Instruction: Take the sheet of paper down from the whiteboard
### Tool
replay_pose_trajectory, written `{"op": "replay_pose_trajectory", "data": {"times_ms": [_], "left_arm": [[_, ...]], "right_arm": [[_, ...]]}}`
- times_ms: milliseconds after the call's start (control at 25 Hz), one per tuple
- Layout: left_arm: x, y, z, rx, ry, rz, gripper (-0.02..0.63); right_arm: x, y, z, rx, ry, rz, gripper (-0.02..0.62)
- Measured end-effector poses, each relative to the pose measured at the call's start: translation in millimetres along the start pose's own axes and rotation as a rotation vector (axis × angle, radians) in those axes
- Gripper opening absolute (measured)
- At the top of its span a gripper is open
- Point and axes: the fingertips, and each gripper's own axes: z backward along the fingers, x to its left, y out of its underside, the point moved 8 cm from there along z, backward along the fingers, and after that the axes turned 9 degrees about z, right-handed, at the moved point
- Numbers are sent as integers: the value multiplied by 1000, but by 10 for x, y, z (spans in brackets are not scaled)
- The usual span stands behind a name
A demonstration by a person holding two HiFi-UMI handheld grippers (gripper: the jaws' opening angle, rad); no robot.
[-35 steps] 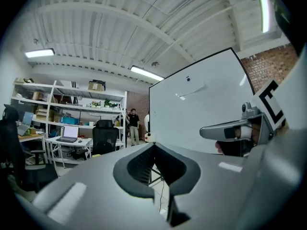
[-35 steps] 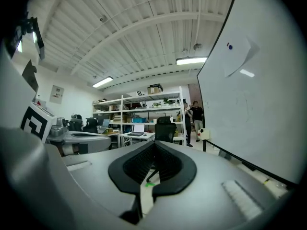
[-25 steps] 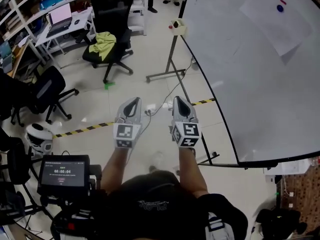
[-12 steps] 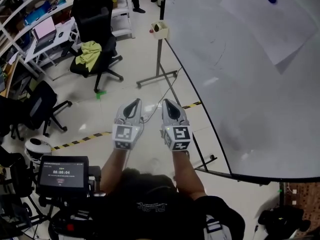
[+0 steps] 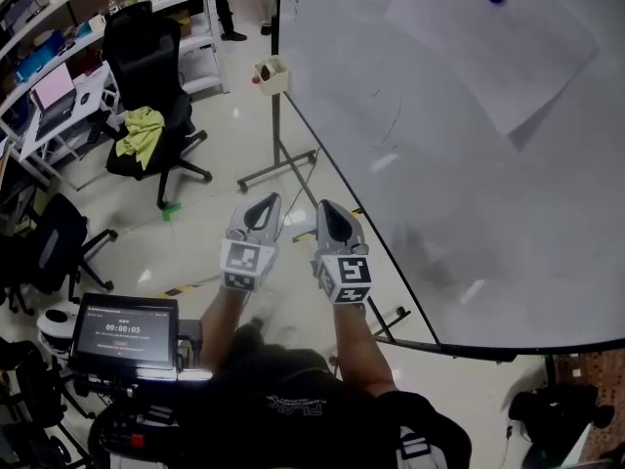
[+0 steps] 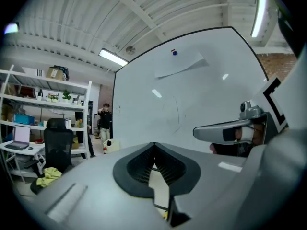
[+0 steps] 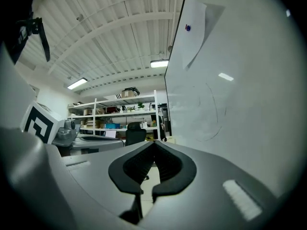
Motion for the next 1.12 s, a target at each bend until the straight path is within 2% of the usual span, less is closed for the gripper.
{"op": "replay_pose_trajectory", "data": {"times_ms": [160, 240, 400, 520, 720, 880, 1040, 1120], "left_arm": [[-273, 52, -84, -24, 128, 7, 2], [-402, -28, -284, -52, 196, 0, 2], [-439, -504, -1080, -111, 293, -6, 2], [-509, -765, -1406, -163, 357, -5, 2], [-667, -1365, -1679, -261, 460, -26, 2], [-808, -2005, -1769, -388, 545, -46, 2], [-904, -2568, -1787, -501, 586, -78, 2], [-970, -2836, -1800, -547, 617, -93, 2]], "right_arm": [[-46, -29, 335, -16, 104, 32, 14], [-150, -97, 364, -27, 156, 54, 14], [-661, -377, -61, -46, 233, 77, 14], [-869, -594, -120, -81, 296, 109, 14], [-1085, -1057, -61, -126, 418, 156, 14], [-1145, -1470, 78, -216, 521, 172, 14], [-1223, -1766, 271, -291, 598, 147, 15], [-1255, -1914, 414, -343, 623, 129, 60]]}}
